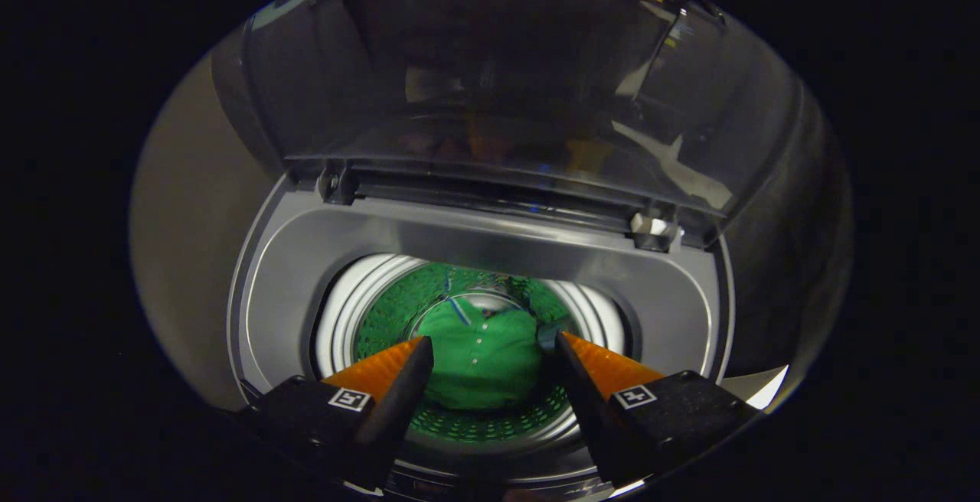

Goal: Put the clothes into the washing machine and then close the washing machine lid.

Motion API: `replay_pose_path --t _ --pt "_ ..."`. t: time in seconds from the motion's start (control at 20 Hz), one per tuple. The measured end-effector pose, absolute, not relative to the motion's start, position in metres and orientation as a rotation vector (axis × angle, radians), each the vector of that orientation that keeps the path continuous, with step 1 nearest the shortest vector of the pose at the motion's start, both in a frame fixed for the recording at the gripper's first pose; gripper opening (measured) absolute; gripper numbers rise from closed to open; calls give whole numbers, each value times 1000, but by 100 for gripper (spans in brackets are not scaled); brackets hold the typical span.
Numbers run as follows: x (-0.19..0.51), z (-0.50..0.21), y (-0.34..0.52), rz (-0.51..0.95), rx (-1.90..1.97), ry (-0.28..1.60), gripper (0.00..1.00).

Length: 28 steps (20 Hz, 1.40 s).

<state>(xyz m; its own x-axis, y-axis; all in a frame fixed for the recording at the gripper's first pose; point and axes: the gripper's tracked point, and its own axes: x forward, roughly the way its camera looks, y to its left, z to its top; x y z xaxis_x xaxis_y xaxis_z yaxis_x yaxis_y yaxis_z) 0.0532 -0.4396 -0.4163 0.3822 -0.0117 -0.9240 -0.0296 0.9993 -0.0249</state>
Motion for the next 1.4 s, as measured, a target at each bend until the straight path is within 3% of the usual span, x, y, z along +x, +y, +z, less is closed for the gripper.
replay_pose_path --t 0.35,0.6,0.8,1.05,1.15,1.4 --pt "55 -357 -425 58 -17 1089 99" --pt "96 -240 -387 157 88 811 98" --pt "179 -145 -372 209 91 532 98" --pt "268 -185 -414 51 89 579 98" --pt "271 -224 -424 12 120 705 99" --pt "270 -222 -428 -17 98 661 100"
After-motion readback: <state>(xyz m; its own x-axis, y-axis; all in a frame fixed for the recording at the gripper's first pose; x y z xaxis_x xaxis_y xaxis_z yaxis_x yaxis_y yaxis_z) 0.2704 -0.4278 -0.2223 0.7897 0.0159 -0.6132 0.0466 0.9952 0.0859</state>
